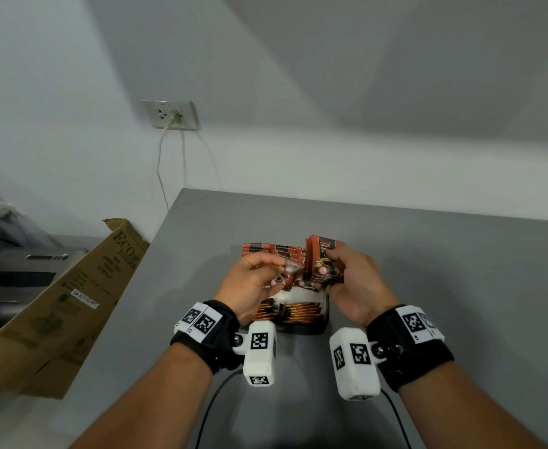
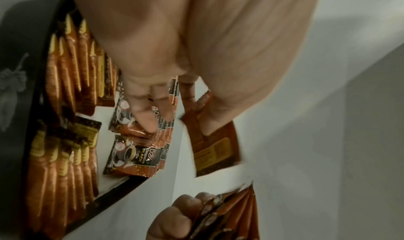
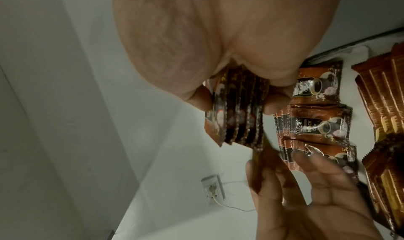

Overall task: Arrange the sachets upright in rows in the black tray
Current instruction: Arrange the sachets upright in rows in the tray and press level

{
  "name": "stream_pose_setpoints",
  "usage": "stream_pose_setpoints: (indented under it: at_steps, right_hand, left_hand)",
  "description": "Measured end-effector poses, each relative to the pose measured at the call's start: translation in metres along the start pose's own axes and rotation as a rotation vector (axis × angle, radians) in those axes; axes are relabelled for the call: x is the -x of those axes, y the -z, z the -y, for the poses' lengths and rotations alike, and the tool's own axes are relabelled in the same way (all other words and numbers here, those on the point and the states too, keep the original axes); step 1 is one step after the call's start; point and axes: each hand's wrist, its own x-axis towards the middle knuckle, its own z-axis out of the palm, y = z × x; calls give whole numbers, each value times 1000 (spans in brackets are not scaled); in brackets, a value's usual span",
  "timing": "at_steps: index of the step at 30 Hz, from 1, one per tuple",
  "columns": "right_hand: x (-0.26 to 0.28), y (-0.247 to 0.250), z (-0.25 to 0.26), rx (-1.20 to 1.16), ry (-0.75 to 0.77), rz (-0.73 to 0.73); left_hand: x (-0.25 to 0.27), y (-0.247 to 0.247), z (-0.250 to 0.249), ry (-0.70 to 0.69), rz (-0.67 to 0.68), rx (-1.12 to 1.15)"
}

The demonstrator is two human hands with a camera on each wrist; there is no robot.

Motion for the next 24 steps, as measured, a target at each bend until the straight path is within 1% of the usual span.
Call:
stream_pose_setpoints:
  at_steps: [2,5,7,10,13,14,16,18,20,22,24]
  right_hand:
    - [-1,1,-4,15,-11,-13]
    - [-1,1,-6,21,-38,-30]
    - [-2,5,-6,-4,-34,-21]
    - [-4,10,-3,-73,-10,20]
    - [-4,8,1,-43,45,76]
    - [-4,6,1,0,67,86]
    - [-1,3,0,124,102,102]
    - [3,-1,-3,247,130,136]
    - [7,-6,-5,414,198,139]
    - [9,-10,-7,618,296,115]
    - [10,-14,-9,808,394,106]
  left_hand:
    - [0,0,1,-20,19,69]
    - [-1,0,1,-14,20,202]
    - [-3,-1,0,-36,4,145]
    - [-9,0,1,-93,-82,-98]
    - [-15,-1,4,-88,-122,-67]
    - [-16,-4,5,-84,-140,-45]
    - [-12,-11,3,-71,-134,8]
    - [-8,-18,1,-14,-71,176]
    - [-3,-20,-2,86,-6,380]
    - [0,-22,-4,139,62,463]
    - [1,-21,-3,147,123,460]
